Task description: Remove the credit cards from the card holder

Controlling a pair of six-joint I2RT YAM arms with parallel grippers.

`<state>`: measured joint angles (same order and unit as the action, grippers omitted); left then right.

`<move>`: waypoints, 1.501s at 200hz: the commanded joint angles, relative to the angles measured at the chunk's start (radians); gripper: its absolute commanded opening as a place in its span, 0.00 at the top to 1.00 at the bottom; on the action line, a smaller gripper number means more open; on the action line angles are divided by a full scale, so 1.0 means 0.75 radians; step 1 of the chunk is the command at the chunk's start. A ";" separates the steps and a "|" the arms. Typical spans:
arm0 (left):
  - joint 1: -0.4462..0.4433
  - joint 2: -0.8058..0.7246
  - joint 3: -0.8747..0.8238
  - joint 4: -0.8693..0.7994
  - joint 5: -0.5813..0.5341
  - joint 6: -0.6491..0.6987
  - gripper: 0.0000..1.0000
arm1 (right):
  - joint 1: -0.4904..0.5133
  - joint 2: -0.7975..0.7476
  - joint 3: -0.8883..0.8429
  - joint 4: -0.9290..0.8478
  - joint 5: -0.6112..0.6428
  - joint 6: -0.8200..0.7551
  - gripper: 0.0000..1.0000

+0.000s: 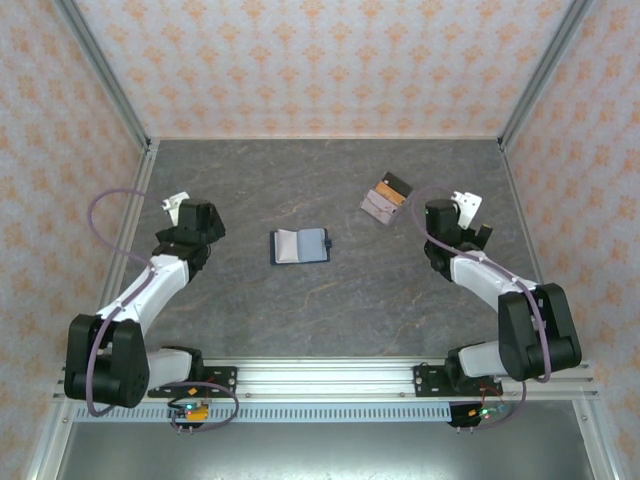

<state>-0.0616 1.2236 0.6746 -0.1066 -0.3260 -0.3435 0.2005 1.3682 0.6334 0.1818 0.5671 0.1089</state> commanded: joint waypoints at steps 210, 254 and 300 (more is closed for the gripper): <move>0.104 0.258 -0.413 1.187 0.362 0.387 0.00 | -0.186 0.201 -0.320 0.848 -0.546 -0.194 0.01; 0.032 0.351 -0.363 1.177 0.221 0.420 0.00 | -0.188 0.207 -0.298 0.815 -0.517 -0.178 0.01; -0.001 0.361 -0.355 1.176 0.148 0.436 0.00 | -0.188 0.206 -0.296 0.813 -0.518 -0.180 0.01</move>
<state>-0.0540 1.4937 0.3878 0.7681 -0.1493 -0.0433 0.0647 1.5150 0.3920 0.8005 0.1596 -0.0422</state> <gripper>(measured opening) 0.999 0.994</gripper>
